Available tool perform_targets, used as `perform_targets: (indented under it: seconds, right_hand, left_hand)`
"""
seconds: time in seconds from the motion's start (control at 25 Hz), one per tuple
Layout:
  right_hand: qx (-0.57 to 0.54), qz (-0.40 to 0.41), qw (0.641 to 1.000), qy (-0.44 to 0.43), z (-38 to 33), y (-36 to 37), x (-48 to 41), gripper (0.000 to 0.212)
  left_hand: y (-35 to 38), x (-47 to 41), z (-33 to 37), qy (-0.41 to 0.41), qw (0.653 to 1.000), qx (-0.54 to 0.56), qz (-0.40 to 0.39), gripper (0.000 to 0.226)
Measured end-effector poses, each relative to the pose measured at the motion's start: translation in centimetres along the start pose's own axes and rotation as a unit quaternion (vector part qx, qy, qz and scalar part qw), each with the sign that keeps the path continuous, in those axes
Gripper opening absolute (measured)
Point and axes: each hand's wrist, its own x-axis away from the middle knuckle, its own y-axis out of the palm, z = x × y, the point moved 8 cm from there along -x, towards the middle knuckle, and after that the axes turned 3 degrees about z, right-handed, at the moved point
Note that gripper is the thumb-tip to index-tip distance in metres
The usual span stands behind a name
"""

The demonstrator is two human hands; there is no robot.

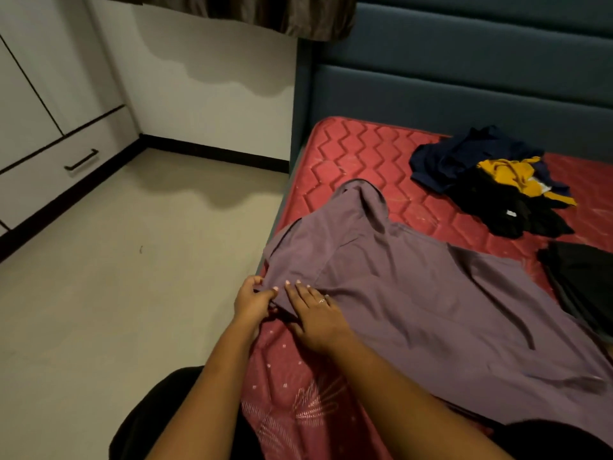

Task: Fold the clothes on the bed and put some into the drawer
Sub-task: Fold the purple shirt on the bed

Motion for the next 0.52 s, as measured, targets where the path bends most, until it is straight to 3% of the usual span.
perform_targets:
  seconds: [0.2, 0.28, 0.36, 0.44, 0.52]
  right_hand:
    - [-0.033, 0.037, 0.996, -0.077, -3.7, 0.9, -0.3, 0.08]
    - [-0.036, 0.02, 0.994, -0.1, -5.3, 2.0, -0.3, 0.072]
    - [-0.033, -0.007, 0.993, -0.116, -5.5, 2.4, -0.1, 0.071]
    - [-0.026, 0.002, 0.991, -0.134, -4.5, 1.1, 0.1, 0.067]
    - [-0.003, 0.036, 0.991, -0.129, -1.4, -0.4, 1.0, 0.064]
  left_hand:
    - [-6.0, 0.3, 0.2, -0.011, 0.994, -0.075, 0.082, 0.015]
    - [-7.5, 1.6, 0.8, 0.0, 0.98, -0.163, 0.111, 0.009]
    - [-7.9, 3.2, 2.1, 0.059, 0.933, -0.316, 0.162, 0.025]
    - [-6.5, 5.1, 4.2, 0.191, 0.86, -0.42, 0.216, 0.043]
    - [-2.6, 6.8, 5.1, 0.322, 0.801, -0.466, 0.192, 0.047]
